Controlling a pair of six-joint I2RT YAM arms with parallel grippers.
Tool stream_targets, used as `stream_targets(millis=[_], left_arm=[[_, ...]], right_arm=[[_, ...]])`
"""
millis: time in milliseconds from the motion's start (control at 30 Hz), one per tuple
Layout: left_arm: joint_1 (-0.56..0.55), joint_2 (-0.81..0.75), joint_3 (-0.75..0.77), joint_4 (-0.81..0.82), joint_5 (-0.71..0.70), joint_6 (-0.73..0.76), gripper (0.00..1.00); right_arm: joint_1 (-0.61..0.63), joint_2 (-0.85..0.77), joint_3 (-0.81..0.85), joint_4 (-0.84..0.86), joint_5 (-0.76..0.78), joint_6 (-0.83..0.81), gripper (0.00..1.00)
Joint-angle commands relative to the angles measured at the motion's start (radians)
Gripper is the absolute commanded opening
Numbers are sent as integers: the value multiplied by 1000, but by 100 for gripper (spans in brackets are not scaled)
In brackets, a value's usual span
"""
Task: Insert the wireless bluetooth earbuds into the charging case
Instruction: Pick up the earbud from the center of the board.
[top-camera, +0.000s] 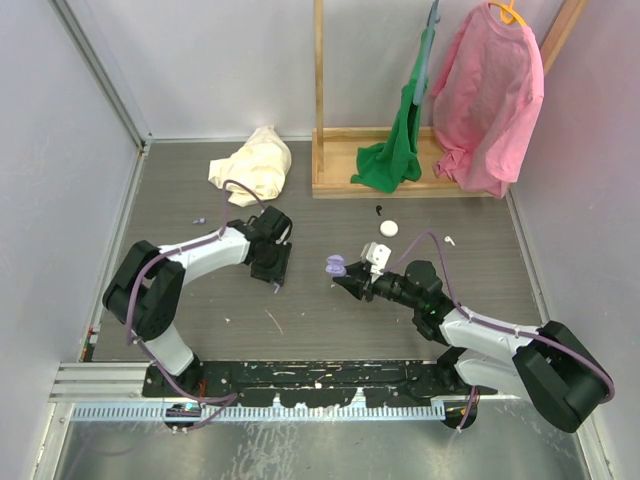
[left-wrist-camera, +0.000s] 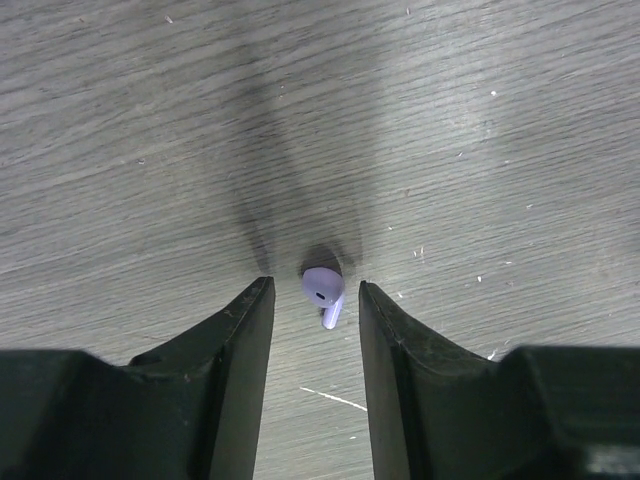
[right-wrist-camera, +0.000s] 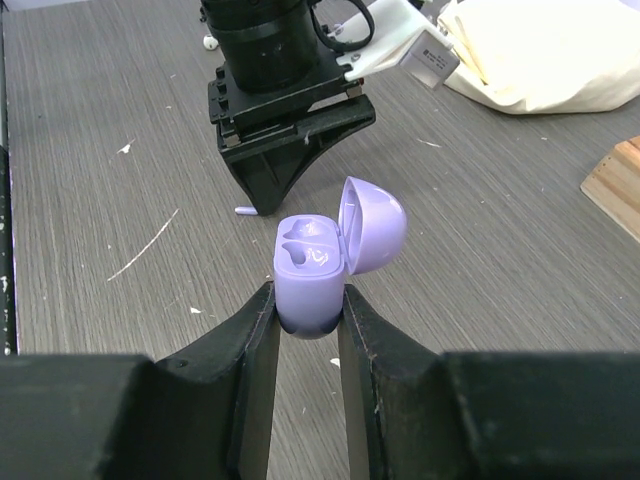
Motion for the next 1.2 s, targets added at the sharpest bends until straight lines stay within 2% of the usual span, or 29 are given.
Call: stream_targets(millis=[0, 667, 1167], left_arm=[[-3, -9, 47, -43, 2, -8, 42], [-3, 78, 93, -77, 13, -37, 36], [-30, 100, 98, -107, -6, -34, 24]], right_arm=[[4, -29, 36, 15, 13, -11, 1], [5, -36, 36, -3, 4, -17, 1], [6, -39, 42, -10, 3, -19, 1]])
